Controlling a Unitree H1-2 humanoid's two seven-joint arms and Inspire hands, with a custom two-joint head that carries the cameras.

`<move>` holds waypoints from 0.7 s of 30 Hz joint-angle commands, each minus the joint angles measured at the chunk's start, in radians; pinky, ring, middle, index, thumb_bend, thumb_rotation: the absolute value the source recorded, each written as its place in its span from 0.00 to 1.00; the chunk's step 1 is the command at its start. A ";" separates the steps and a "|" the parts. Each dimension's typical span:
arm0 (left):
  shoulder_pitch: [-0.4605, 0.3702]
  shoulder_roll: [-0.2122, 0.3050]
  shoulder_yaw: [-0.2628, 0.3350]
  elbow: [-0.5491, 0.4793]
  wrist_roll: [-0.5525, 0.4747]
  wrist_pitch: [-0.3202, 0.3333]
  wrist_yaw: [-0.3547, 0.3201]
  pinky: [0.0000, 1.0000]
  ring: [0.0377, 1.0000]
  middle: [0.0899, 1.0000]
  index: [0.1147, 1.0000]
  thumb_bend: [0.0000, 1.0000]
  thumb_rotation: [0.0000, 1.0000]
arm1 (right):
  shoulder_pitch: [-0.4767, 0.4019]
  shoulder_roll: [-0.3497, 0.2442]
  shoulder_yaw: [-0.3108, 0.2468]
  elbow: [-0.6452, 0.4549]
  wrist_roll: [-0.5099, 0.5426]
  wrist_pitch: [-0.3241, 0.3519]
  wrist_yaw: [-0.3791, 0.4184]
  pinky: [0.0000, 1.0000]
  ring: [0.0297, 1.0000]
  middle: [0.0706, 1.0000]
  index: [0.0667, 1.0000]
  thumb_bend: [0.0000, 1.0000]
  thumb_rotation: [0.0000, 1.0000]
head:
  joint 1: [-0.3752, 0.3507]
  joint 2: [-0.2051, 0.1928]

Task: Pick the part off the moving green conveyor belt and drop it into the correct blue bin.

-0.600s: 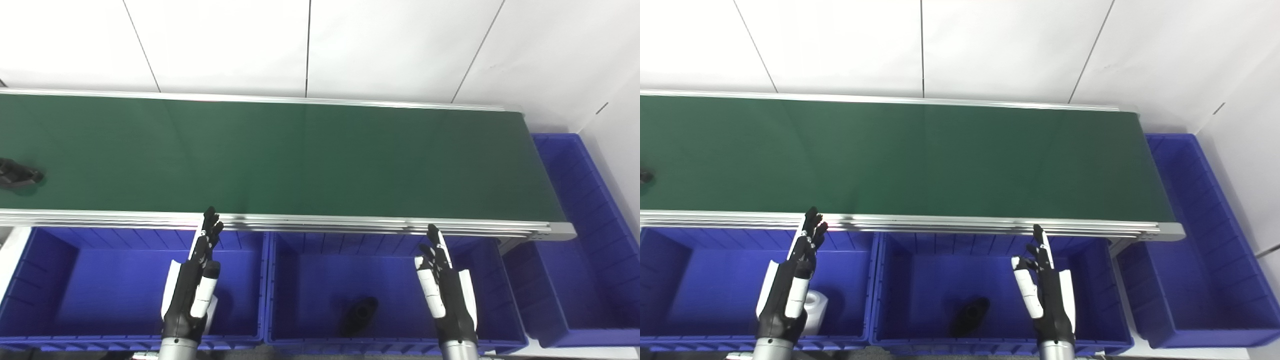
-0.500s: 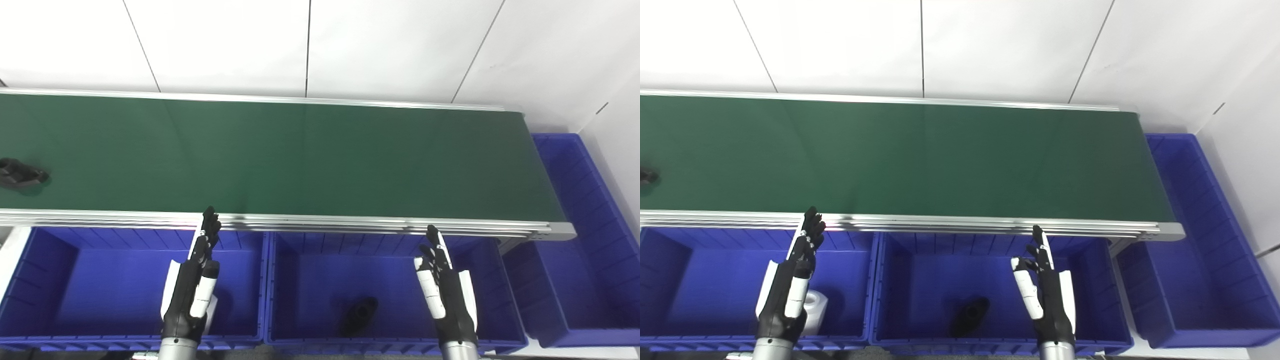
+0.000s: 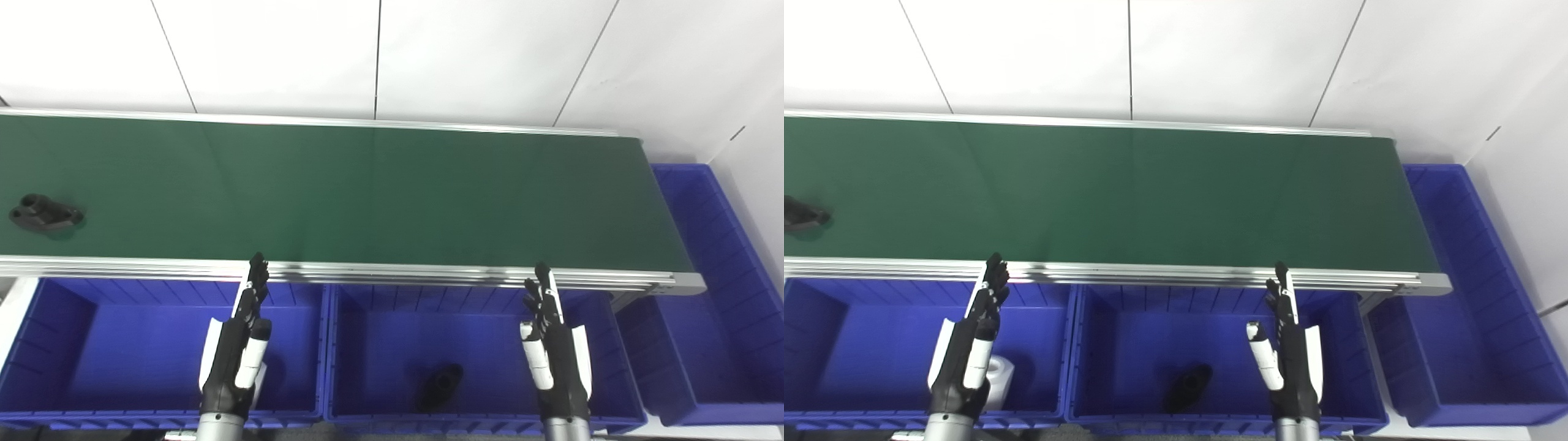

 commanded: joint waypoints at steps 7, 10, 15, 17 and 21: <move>0.001 -0.012 0.004 -0.030 0.005 -0.019 0.013 1.00 1.00 1.00 1.00 0.77 1.00 | 0.003 0.003 -0.001 -0.031 0.005 -0.052 0.010 0.93 0.96 1.00 1.00 0.86 1.00 | 0.004 0.000; 0.002 -0.014 0.004 -0.029 -0.002 -0.019 0.011 1.00 1.00 1.00 1.00 0.77 1.00 | 0.003 0.002 -0.003 -0.027 0.005 -0.059 0.010 0.92 0.96 1.00 1.00 0.87 1.00 | 0.006 -0.004; 0.003 -0.016 0.004 -0.029 0.005 -0.017 0.012 1.00 1.00 1.00 1.00 0.75 1.00 | 0.003 0.001 -0.002 -0.024 0.013 -0.060 0.015 0.94 0.96 1.00 1.00 0.85 1.00 | 0.006 -0.007; 0.003 -0.016 0.004 -0.027 0.004 -0.021 0.010 1.00 1.00 1.00 1.00 0.76 1.00 | 0.004 0.001 0.000 -0.030 0.012 -0.051 0.017 0.94 0.96 1.00 1.00 0.84 1.00 | 0.006 -0.007; 0.004 -0.018 0.007 -0.027 0.007 -0.015 0.011 1.00 1.00 1.00 1.00 0.77 1.00 | 0.005 0.001 -0.001 -0.030 0.011 -0.047 0.019 0.94 0.96 1.00 1.00 0.84 1.00 | 0.007 -0.009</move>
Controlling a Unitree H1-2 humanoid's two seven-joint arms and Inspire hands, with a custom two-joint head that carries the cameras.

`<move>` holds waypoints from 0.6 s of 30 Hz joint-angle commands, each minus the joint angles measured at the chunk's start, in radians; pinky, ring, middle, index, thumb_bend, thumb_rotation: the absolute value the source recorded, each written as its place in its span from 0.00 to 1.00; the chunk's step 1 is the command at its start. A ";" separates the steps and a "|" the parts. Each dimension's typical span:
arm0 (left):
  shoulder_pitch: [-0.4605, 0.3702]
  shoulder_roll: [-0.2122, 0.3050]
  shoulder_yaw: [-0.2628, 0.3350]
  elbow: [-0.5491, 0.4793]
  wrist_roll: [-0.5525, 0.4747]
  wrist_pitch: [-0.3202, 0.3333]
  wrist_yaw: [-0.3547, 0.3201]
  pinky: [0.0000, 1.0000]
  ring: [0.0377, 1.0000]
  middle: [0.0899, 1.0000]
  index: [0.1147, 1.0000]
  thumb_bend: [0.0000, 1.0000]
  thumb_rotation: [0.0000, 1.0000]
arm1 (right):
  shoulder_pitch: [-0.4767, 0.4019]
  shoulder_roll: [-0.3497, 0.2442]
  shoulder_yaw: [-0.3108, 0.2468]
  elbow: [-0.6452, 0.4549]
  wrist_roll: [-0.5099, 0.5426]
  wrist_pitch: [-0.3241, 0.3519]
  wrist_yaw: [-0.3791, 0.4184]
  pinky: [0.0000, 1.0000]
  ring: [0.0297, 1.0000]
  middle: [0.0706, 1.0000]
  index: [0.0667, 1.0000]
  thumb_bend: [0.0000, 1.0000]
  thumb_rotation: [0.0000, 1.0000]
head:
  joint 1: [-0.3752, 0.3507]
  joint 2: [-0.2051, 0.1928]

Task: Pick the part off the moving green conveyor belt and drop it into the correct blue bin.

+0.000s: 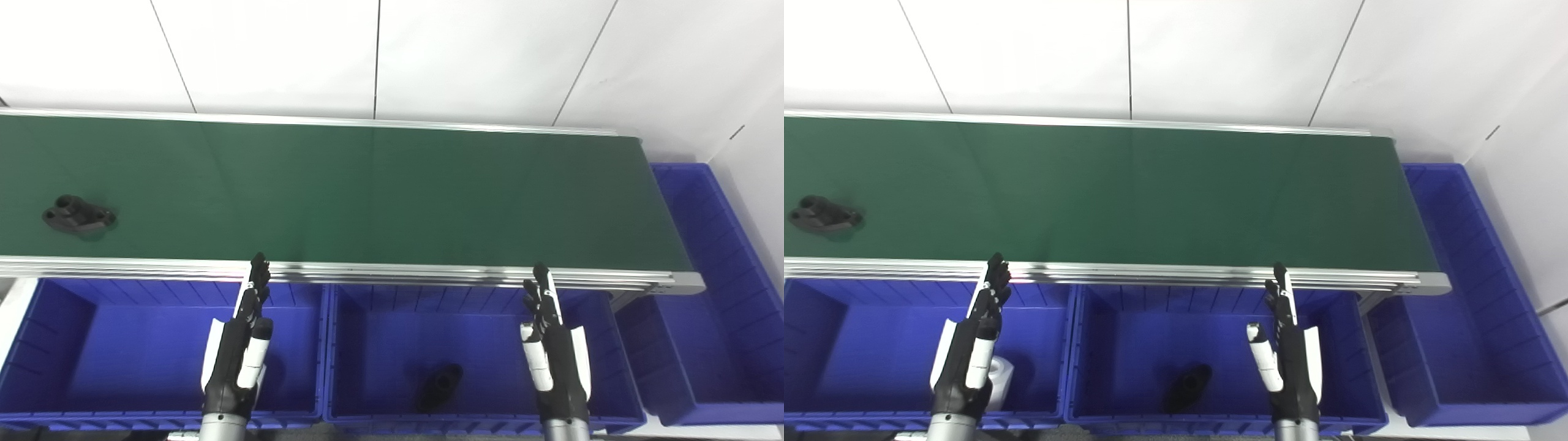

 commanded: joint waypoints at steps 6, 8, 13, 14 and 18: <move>0.002 -0.005 0.001 -0.022 -0.012 -0.028 0.005 1.00 1.00 1.00 1.00 0.76 1.00 | -0.001 0.004 -0.003 -0.023 -0.002 -0.052 0.002 0.94 0.96 1.00 1.00 0.86 1.00 | 0.003 -0.007; 0.001 -0.005 0.001 -0.020 -0.013 -0.028 0.004 1.00 1.00 1.00 1.00 0.76 1.00 | 0.000 0.003 -0.002 -0.025 -0.003 -0.047 0.003 0.94 0.96 1.00 1.00 0.85 1.00 | 0.003 -0.007; -0.004 -0.004 -0.001 -0.005 -0.012 -0.044 0.006 1.00 1.00 1.00 1.00 0.76 1.00 | -0.003 0.000 -0.004 -0.014 0.000 -0.055 0.004 0.93 0.97 1.00 1.00 0.85 1.00 | 0.009 -0.011; -0.004 -0.004 -0.001 -0.003 -0.008 -0.046 0.007 1.00 1.00 1.00 1.00 0.76 1.00 | -0.003 -0.002 -0.003 -0.012 0.000 -0.057 0.004 0.93 0.96 1.00 1.00 0.84 1.00 | 0.012 -0.014; -0.004 -0.005 -0.001 0.000 0.009 -0.040 0.012 1.00 1.00 1.00 1.00 0.77 1.00 | -0.003 -0.004 -0.003 -0.008 0.002 -0.057 0.006 0.93 0.96 1.00 1.00 0.83 1.00 | 0.013 -0.017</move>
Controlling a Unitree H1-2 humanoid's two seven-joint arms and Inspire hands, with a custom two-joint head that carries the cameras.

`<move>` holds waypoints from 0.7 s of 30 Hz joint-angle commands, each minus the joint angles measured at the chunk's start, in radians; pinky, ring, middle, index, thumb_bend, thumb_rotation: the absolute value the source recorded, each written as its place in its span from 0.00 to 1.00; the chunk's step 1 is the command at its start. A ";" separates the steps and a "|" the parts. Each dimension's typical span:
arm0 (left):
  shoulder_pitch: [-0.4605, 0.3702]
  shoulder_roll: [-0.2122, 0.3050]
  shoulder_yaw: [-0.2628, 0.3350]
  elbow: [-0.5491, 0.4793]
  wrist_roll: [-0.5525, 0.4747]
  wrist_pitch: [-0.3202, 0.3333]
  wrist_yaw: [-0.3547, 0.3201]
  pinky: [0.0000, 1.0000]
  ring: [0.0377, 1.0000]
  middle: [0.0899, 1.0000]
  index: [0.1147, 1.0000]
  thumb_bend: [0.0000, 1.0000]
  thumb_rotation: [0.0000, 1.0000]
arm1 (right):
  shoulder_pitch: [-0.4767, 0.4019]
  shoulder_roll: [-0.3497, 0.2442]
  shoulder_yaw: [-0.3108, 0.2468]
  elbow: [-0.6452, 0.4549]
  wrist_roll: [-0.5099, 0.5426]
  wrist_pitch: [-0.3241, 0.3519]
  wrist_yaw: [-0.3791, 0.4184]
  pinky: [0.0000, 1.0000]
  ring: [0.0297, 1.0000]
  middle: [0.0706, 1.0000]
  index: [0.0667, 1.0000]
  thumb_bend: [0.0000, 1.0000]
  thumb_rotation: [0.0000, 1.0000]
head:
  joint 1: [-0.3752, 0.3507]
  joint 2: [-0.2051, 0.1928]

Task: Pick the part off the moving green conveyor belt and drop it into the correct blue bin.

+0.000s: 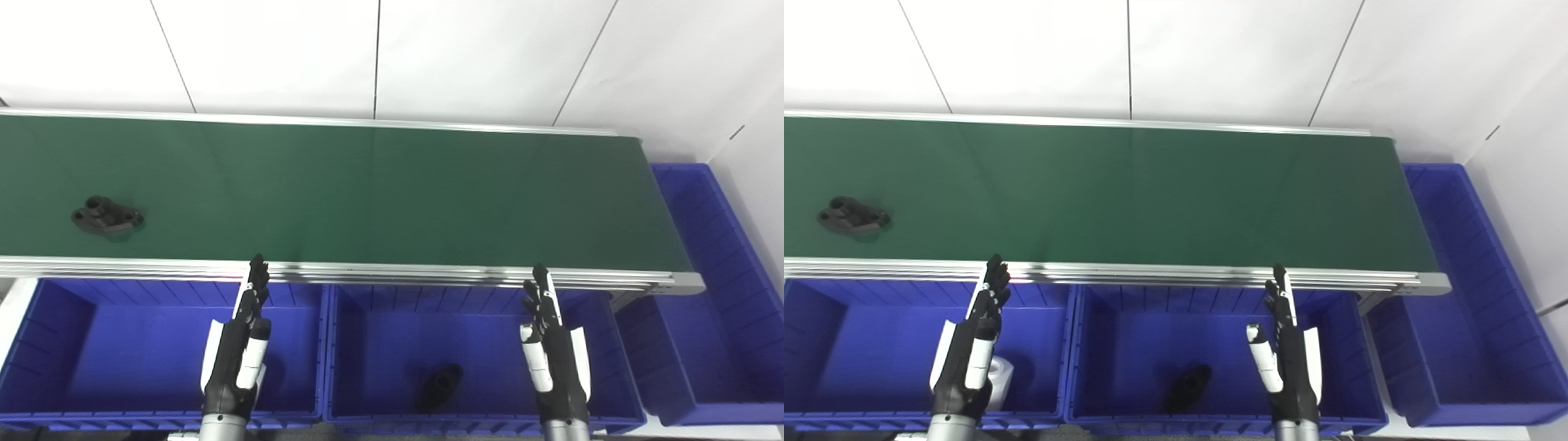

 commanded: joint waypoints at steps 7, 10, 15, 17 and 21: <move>-0.001 -0.013 0.001 -0.005 0.041 -0.029 0.024 1.00 1.00 1.00 1.00 0.76 1.00 | -0.005 -0.010 -0.006 0.006 0.004 -0.069 0.008 0.92 0.95 1.00 1.00 0.84 1.00 | 0.020 -0.015; 0.001 -0.019 -0.004 -0.001 0.057 -0.033 0.034 1.00 1.00 1.00 1.00 0.73 1.00 | -0.005 -0.015 -0.009 0.016 0.006 -0.085 0.007 0.92 0.95 1.00 1.00 0.83 1.00 | 0.045 -0.024; -0.005 -0.033 -0.013 0.035 0.070 -0.082 0.049 0.99 0.99 1.00 1.00 0.68 1.00 | -0.005 -0.034 -0.019 0.043 0.022 -0.117 0.013 0.92 0.95 1.00 1.00 0.82 1.00 | 0.105 -0.051; -0.009 -0.042 -0.017 0.053 0.075 -0.098 0.058 1.00 0.98 1.00 1.00 0.69 1.00 | -0.006 -0.045 -0.025 0.059 0.033 -0.134 0.017 0.92 0.95 1.00 1.00 0.81 1.00 | 0.128 -0.063; -0.013 -0.054 -0.022 0.077 0.098 -0.110 0.073 0.97 0.97 1.00 1.00 0.70 1.00 | -0.009 -0.061 -0.038 0.088 0.052 -0.163 0.024 0.92 0.96 1.00 1.00 0.84 1.00 | 0.159 -0.079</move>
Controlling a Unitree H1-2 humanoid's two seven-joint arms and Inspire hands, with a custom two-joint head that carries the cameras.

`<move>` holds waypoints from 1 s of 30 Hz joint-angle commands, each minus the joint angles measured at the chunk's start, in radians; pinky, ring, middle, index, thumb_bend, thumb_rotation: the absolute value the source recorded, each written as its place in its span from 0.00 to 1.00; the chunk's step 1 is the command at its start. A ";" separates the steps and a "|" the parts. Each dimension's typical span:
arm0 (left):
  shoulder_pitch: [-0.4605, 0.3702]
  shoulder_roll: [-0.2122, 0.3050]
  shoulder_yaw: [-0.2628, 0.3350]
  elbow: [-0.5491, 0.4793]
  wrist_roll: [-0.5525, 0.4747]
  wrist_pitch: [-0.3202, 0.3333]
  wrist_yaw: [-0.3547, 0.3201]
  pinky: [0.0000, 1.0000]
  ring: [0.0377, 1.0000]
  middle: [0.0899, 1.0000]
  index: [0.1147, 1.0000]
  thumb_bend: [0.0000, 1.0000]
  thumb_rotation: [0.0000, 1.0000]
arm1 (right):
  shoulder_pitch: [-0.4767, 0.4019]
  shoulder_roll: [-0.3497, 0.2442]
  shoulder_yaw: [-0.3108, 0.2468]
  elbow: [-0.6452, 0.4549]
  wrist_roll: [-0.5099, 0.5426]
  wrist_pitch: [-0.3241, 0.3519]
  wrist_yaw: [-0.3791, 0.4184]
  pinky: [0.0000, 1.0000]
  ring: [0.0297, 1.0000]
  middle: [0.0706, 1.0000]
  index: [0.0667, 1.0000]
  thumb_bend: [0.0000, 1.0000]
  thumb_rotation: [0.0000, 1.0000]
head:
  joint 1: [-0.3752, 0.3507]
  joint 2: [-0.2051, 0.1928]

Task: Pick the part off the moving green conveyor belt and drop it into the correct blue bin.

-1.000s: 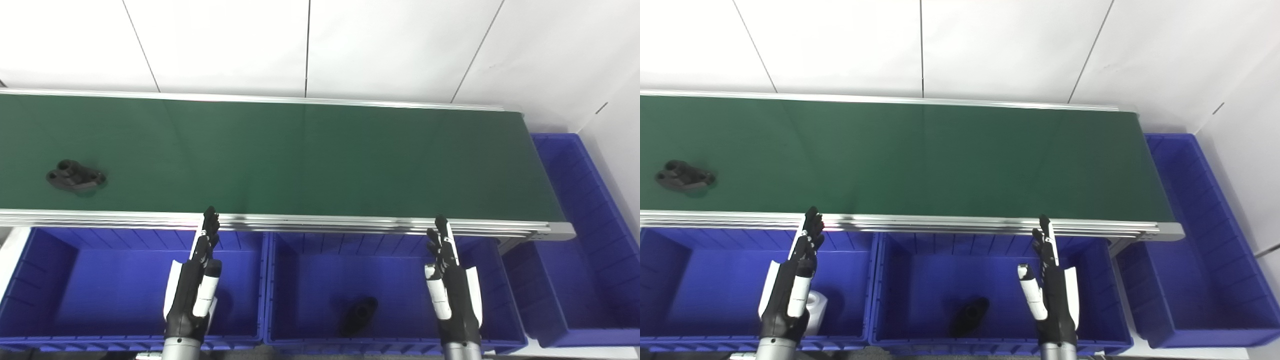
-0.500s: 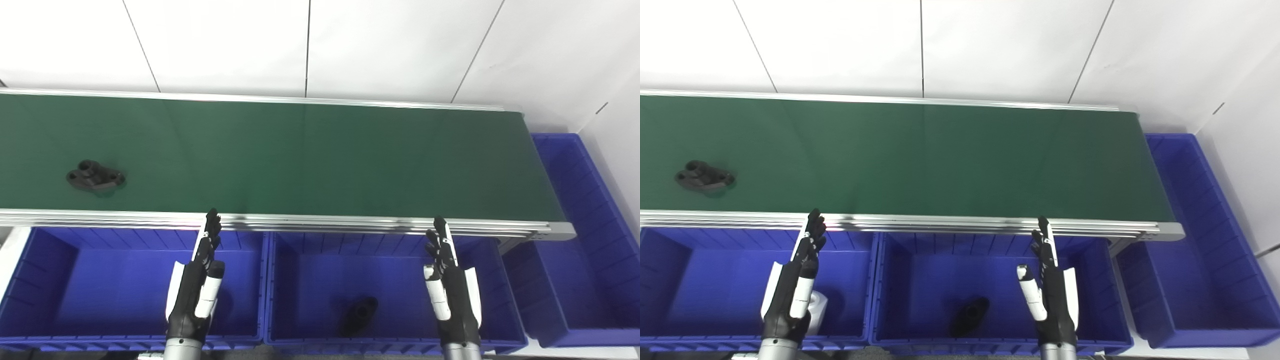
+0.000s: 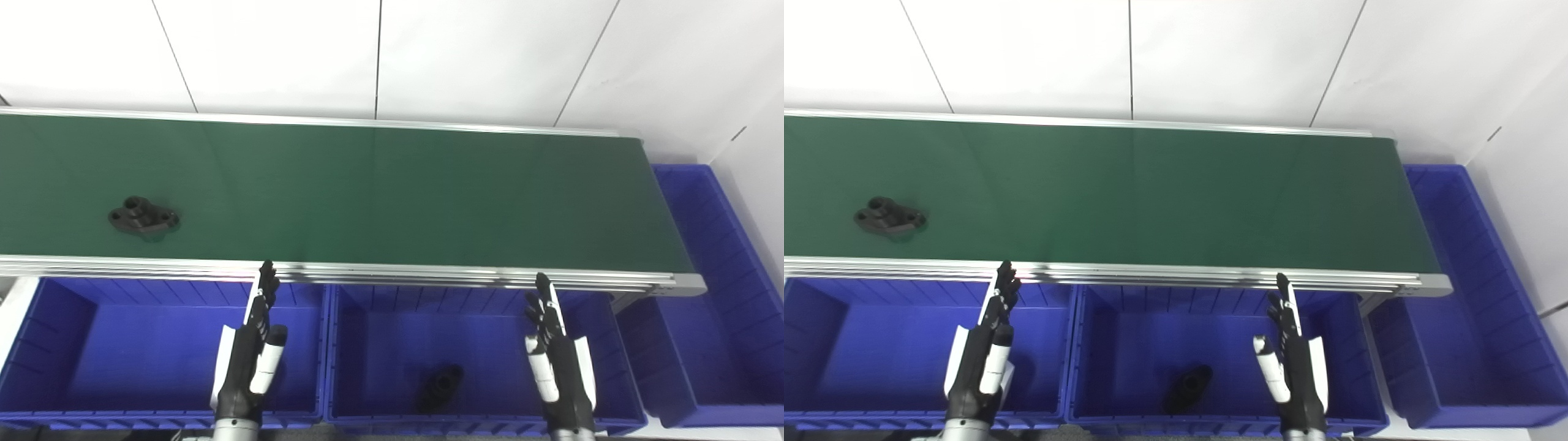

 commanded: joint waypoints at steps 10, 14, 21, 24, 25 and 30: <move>-0.007 -0.027 -0.017 -0.001 0.034 -0.041 0.030 0.95 0.95 1.00 1.00 0.73 0.97 | -0.020 -0.024 -0.030 0.050 0.000 -0.125 -0.008 0.89 0.93 0.99 0.99 0.86 1.00 | 0.037 -0.024; -0.006 -0.026 -0.022 -0.002 0.032 -0.038 0.027 0.95 0.96 1.00 1.00 0.73 0.96 | -0.022 -0.027 -0.032 0.057 0.014 -0.126 -0.004 0.90 0.93 0.99 0.99 0.86 1.00 | 0.046 -0.031; -0.010 -0.026 -0.021 0.013 0.042 -0.047 0.033 0.92 0.95 1.00 1.00 0.75 0.95 | -0.023 -0.031 -0.032 0.061 0.019 -0.124 0.001 0.92 0.94 1.00 1.00 0.83 1.00 | 0.056 -0.043; -0.010 -0.027 -0.021 0.017 0.042 -0.047 0.033 0.92 0.95 1.00 1.00 0.76 0.95 | -0.025 -0.033 -0.031 0.065 0.023 -0.126 -0.001 0.91 0.94 1.00 1.00 0.79 1.00 | 0.063 -0.054; -0.011 -0.028 -0.021 0.020 0.043 -0.050 0.035 0.92 0.94 1.00 1.00 0.76 0.95 | -0.025 -0.034 -0.031 0.066 0.024 -0.126 -0.001 0.91 0.94 1.00 1.00 0.79 1.00 | 0.070 -0.060; -0.014 -0.032 -0.024 0.038 0.047 -0.068 0.043 0.91 0.93 1.00 1.00 0.75 0.95 | -0.025 -0.043 -0.031 0.071 0.034 -0.120 0.017 0.92 0.95 1.00 1.00 0.74 0.94 | 0.091 -0.076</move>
